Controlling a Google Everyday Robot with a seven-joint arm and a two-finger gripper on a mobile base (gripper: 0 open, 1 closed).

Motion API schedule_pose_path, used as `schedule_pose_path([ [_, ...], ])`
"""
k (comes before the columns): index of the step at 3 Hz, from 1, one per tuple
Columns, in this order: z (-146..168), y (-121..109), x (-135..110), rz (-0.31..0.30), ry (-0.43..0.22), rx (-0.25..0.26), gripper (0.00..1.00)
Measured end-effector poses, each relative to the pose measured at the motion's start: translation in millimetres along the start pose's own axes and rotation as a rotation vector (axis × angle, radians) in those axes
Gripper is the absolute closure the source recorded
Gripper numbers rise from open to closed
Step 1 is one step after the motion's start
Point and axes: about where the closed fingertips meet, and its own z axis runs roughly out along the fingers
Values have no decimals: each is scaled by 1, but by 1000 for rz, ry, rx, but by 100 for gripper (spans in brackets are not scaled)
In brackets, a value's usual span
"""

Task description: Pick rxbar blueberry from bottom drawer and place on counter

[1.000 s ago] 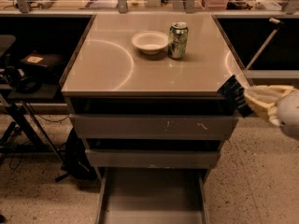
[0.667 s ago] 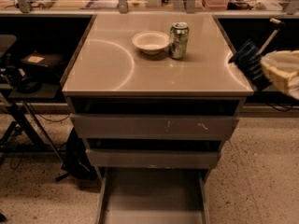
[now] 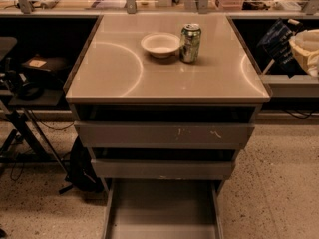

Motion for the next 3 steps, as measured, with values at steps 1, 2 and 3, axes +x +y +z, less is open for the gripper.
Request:
schedule_pose_path([
  [1,27,8,36,3,60,1,100],
  [2,76,49,65,64,107,-96,100],
  [3,98,78,42,96,81,-145,100],
])
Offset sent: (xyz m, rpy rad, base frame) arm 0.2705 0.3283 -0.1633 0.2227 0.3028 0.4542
